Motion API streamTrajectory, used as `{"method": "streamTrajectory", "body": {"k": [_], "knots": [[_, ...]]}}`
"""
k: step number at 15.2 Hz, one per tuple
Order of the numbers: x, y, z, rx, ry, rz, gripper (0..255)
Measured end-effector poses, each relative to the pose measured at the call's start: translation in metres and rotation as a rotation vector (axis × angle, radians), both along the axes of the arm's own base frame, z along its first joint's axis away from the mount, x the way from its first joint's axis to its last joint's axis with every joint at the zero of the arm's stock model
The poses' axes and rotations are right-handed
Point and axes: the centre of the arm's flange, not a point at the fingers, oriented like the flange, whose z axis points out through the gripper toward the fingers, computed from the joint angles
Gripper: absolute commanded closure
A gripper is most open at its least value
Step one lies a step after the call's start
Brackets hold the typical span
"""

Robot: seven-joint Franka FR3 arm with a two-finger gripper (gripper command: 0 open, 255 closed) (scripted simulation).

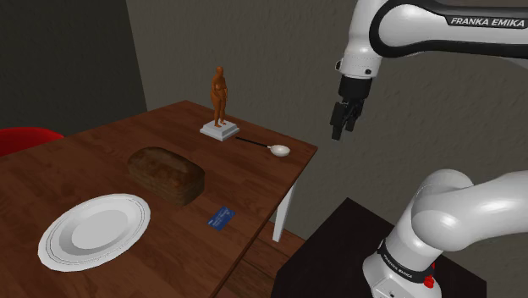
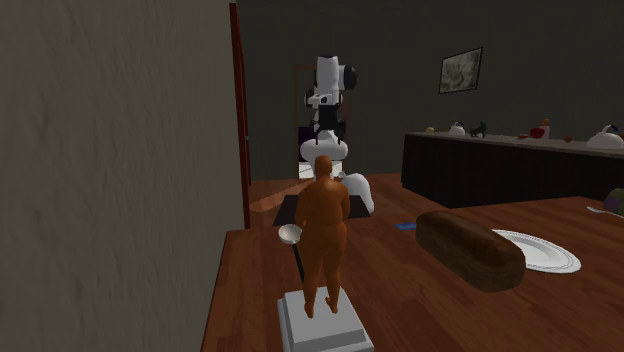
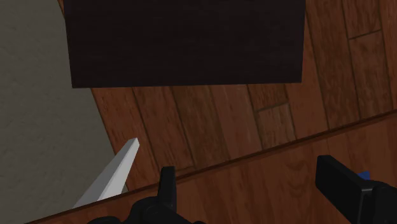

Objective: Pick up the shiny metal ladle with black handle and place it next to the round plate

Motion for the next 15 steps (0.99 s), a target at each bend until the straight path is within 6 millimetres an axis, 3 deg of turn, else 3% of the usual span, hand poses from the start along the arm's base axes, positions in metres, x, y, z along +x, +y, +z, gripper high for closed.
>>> {"method": "streamTrajectory", "body": {"k": [2, 6, 15], "knots": [[0.005, -0.002, -0.003, 0.001, -0.002, 0.003, 0], [0.038, -0.019, -0.028, 0.011, -0.018, 0.022, 0], [0.127, -0.051, -0.092, 0.036, -0.065, 0.074, 0]]}}
